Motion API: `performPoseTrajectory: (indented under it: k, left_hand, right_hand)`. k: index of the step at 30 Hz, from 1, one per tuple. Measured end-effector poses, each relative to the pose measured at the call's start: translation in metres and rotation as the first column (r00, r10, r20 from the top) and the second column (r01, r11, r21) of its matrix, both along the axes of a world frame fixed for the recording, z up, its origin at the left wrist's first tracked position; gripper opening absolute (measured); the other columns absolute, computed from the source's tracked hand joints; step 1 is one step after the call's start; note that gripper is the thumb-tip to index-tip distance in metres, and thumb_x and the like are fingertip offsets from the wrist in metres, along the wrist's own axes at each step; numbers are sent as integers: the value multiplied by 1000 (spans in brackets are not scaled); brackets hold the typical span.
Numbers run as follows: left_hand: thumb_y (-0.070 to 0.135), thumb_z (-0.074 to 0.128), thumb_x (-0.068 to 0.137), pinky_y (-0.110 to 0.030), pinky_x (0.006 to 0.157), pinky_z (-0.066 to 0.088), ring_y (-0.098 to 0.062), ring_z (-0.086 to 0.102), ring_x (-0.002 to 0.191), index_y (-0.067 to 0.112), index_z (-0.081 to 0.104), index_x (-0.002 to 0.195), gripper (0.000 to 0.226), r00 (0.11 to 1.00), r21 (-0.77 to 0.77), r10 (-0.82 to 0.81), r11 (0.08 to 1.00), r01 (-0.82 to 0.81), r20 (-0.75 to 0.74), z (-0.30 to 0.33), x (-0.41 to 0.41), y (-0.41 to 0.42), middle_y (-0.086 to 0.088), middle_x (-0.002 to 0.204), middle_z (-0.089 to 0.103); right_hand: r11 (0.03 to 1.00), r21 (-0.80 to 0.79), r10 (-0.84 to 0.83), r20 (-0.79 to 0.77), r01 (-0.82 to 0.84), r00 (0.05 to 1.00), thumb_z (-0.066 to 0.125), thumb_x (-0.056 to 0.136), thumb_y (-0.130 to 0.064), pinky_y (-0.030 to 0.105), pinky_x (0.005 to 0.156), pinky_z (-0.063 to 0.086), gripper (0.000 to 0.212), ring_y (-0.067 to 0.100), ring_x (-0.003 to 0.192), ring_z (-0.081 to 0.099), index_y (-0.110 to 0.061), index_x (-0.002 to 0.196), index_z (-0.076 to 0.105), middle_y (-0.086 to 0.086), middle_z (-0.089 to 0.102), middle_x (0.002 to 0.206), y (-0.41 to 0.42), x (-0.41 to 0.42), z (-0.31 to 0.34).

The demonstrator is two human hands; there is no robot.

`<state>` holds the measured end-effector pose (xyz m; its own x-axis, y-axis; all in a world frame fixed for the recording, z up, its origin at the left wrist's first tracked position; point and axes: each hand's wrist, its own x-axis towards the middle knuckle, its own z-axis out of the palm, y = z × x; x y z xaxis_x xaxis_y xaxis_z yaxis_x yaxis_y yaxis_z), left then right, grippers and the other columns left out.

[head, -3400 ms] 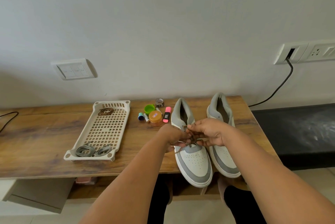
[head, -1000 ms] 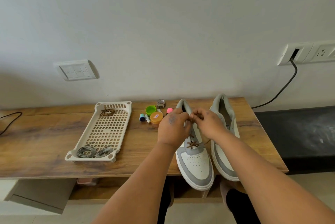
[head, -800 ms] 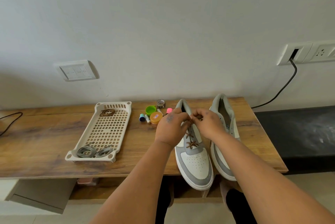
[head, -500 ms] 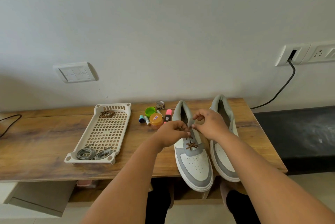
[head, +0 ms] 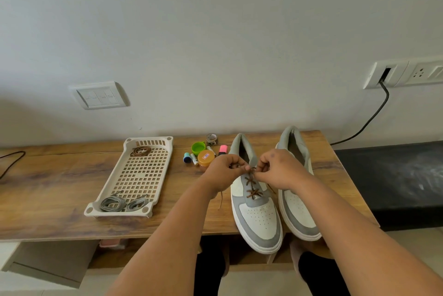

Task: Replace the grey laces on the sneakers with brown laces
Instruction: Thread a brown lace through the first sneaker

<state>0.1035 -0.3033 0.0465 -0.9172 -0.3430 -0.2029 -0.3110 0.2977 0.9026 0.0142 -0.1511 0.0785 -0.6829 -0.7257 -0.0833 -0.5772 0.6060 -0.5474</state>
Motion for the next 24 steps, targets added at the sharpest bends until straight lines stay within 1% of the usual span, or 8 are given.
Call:
performPoseTrajectory:
  k: [5,11,12,14,17,20,22,24]
  left_hand:
    - [17,70,91,-25,58,35,-10,36,58,19,68,81,10,986,-67,143,987,-148,-81,-8,-6,-2,3,63,44]
    - [19,72,89,-32,66,40,-11,41,59,8,74,90,11,956,-220,253,934,-281,-148,-19,-11,-5,7,60,45]
    - [21,71,90,-32,68,42,-12,44,63,10,74,91,12,958,-242,250,930,-278,-142,-19,-12,-5,6,64,49]
    - [28,70,90,-31,76,45,-14,53,80,15,72,98,15,975,-347,197,911,-221,-103,-15,-10,-5,2,88,57]
    - [27,71,90,-27,86,47,-14,55,94,24,67,113,24,995,-451,64,888,-90,-73,-6,-3,-11,3,113,49]
    - [21,71,89,-25,83,48,-10,58,84,30,68,118,30,998,-473,-49,881,22,-45,-2,1,-14,3,114,54]
    - [23,70,90,-21,74,41,-7,52,80,32,69,118,29,997,-504,-70,863,42,-37,-2,2,-10,4,108,55]
    - [25,69,91,-19,70,37,-3,48,78,32,69,118,28,996,-519,-79,854,44,-45,-4,1,-6,7,103,52]
  right_hand:
    - [996,93,7,-26,-5,1000,76,76,-23,35,69,56,9,16,72,67,-16,73,72,-1,70,73,3,-8,-1]
    - [986,163,19,48,-27,999,78,76,-21,32,74,57,8,14,76,66,-16,77,73,-4,69,78,6,-14,-4]
    - [984,171,34,83,-48,996,79,77,-22,30,75,56,10,13,80,66,-17,80,72,-5,69,82,7,-14,-5]
    - [985,165,29,156,-55,987,81,78,-26,27,84,53,22,12,91,64,-21,97,69,-6,67,96,9,-17,-9]
    - [990,118,-96,148,78,984,70,88,-13,27,94,47,41,15,109,60,-22,126,59,-1,63,121,15,-27,-21]
    - [983,129,-150,143,132,978,58,93,-4,27,99,44,50,19,120,56,-19,140,50,4,58,135,11,-28,-33]
    - [977,193,-131,180,96,975,55,94,-4,32,103,45,57,21,124,54,-20,146,41,4,56,139,3,-23,-38]
    - [966,254,-102,177,55,979,52,94,-3,31,98,47,59,24,121,56,-22,148,36,5,57,137,-4,-16,-38]
